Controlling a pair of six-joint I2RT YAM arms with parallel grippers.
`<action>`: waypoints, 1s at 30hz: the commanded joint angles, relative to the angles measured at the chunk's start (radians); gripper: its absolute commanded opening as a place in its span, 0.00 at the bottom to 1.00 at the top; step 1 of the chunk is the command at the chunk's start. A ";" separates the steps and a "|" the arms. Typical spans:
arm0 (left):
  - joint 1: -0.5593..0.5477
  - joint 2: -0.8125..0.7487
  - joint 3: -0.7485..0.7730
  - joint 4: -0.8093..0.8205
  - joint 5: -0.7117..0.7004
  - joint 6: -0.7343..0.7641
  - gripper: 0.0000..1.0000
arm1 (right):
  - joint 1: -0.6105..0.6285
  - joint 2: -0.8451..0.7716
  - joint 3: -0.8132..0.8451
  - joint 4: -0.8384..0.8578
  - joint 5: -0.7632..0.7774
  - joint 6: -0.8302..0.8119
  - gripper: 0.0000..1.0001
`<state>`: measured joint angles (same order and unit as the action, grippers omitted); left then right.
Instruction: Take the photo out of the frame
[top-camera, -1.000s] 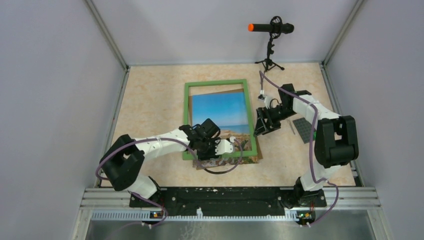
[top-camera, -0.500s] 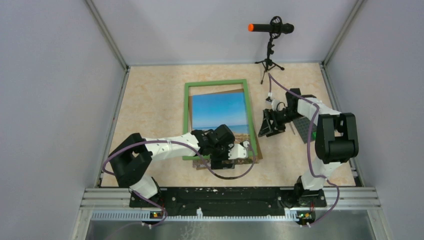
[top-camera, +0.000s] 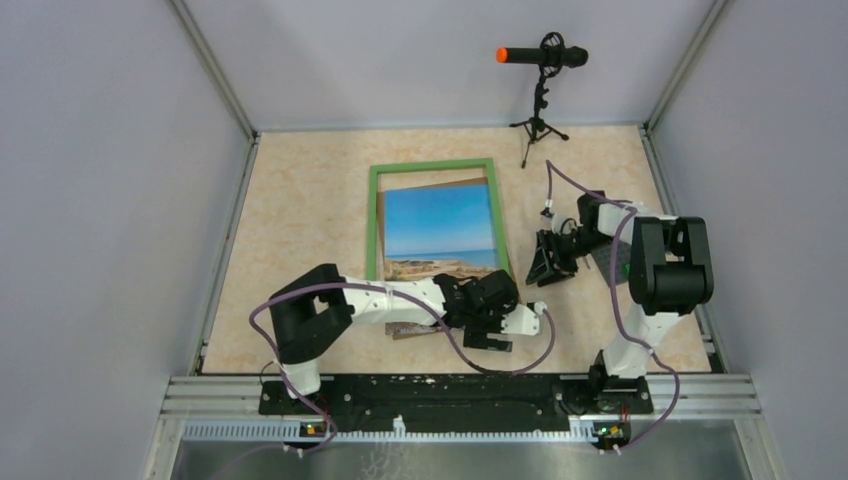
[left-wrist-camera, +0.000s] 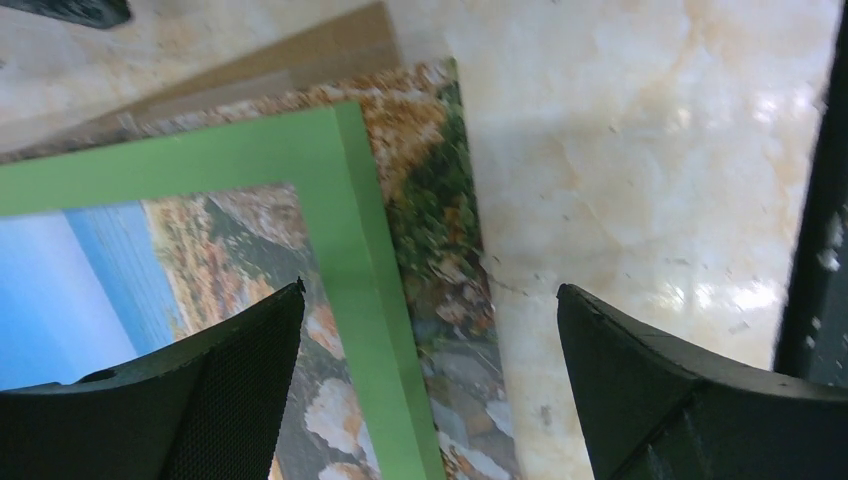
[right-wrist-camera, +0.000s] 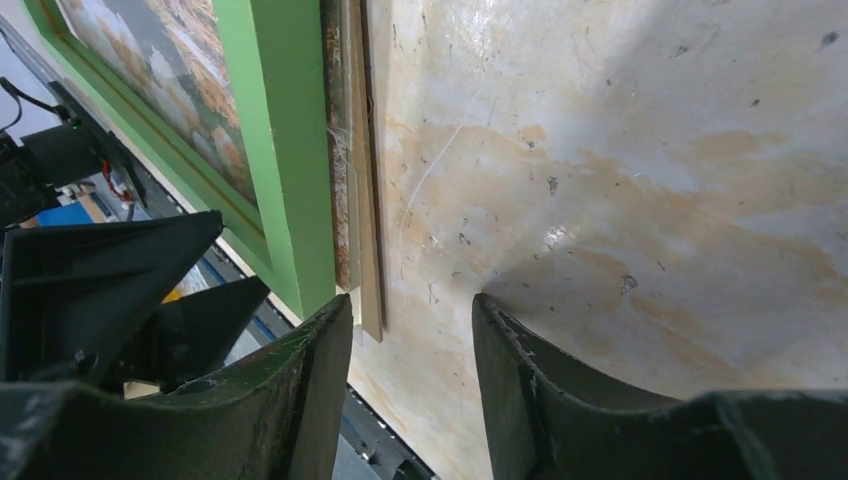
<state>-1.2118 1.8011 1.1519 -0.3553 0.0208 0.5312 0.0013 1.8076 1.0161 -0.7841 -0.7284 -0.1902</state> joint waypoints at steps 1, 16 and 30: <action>-0.019 0.050 0.073 0.050 -0.079 -0.012 0.99 | 0.002 0.041 0.020 0.019 0.043 -0.002 0.47; -0.014 0.097 0.117 0.066 -0.202 -0.071 0.95 | 0.003 0.042 0.018 0.021 0.017 -0.008 0.46; 0.091 0.091 0.150 0.049 -0.146 -0.134 0.83 | 0.002 0.038 0.017 0.018 0.003 -0.014 0.45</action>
<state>-1.1469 1.8961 1.2640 -0.3141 -0.1337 0.4229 0.0013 1.8282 1.0222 -0.7956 -0.7437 -0.1749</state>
